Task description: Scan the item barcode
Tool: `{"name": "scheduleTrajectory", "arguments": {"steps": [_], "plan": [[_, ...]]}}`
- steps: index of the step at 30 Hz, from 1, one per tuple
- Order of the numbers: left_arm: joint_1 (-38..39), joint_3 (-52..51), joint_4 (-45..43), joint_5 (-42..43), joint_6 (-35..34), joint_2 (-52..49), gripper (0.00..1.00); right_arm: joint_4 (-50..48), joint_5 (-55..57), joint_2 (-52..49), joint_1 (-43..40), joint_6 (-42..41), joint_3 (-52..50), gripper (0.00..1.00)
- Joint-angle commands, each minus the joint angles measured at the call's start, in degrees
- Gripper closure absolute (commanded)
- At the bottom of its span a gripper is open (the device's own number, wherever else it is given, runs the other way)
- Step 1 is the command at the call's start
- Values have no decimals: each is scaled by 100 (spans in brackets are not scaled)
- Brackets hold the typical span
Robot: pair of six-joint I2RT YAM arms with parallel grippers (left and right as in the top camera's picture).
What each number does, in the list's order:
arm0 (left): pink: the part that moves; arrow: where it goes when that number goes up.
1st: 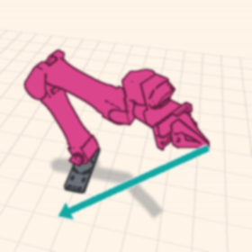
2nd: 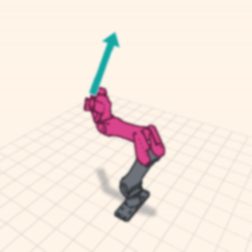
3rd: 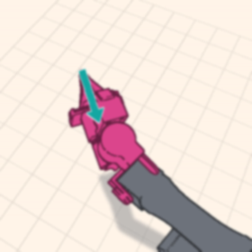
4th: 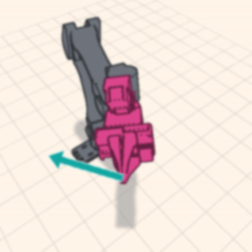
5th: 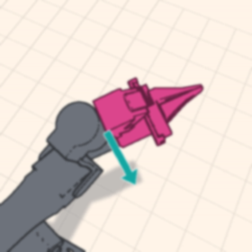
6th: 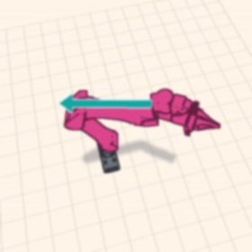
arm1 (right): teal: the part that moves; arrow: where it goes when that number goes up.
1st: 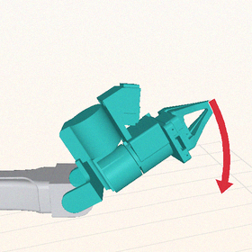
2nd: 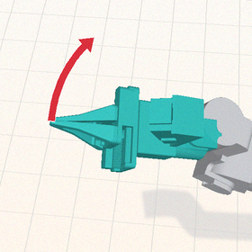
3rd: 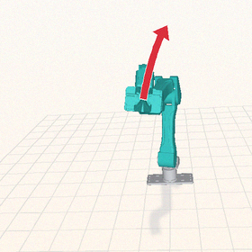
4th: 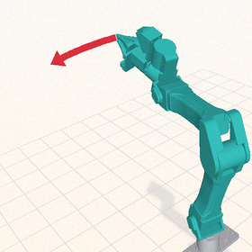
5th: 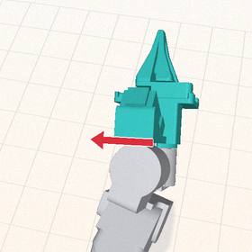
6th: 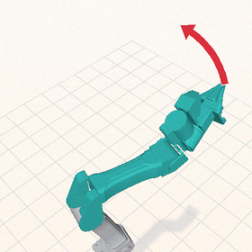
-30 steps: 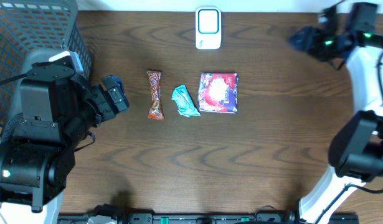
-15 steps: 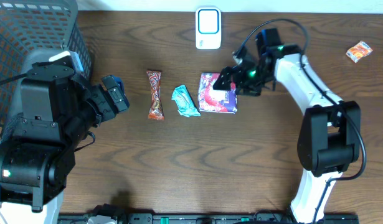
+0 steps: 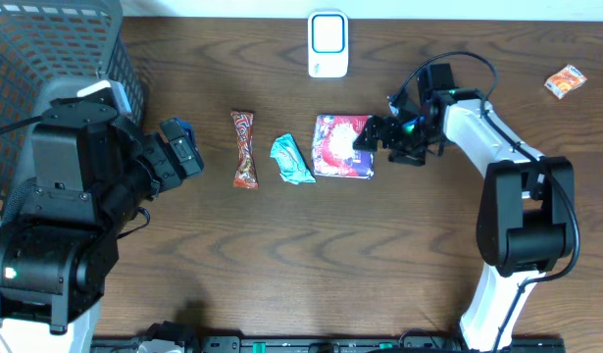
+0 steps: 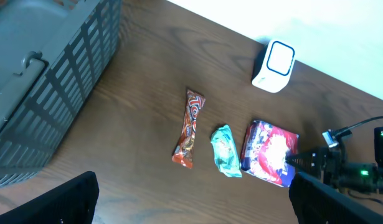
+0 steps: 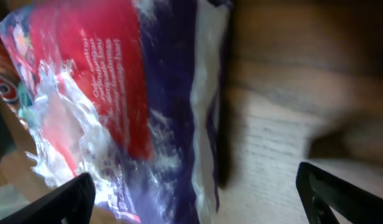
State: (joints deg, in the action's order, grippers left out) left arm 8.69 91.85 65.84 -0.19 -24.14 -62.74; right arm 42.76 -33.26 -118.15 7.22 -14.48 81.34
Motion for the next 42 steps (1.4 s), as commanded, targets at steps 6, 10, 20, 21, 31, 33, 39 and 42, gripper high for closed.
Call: {"name": "scheduleTrajectory", "arguments": {"steps": [6,10,20,21,31,33,39,42], "plan": [[-11,11,13,-33,50,-11,2,-1196,-997,-48,90,-415,-914,95],[-11,11,13,-33,50,-11,2,-1152,-994,-7,-17,-365,-817,99],[-11,11,13,-33,50,-11,2,1119,3154,702,52,-264,1137,99],[-11,11,13,-33,50,-11,2,1353,3899,752,144,-293,1283,99],[-11,11,13,-33,50,-11,2,2253,8004,662,730,-651,977,99],[-11,11,13,-33,50,-11,2,2186,7936,595,793,-654,813,99],[-11,11,13,-33,50,-11,2,1941,7062,380,1204,-651,702,91],[-11,11,13,-33,50,-11,2,1759,6566,372,1506,-651,704,70]]}}
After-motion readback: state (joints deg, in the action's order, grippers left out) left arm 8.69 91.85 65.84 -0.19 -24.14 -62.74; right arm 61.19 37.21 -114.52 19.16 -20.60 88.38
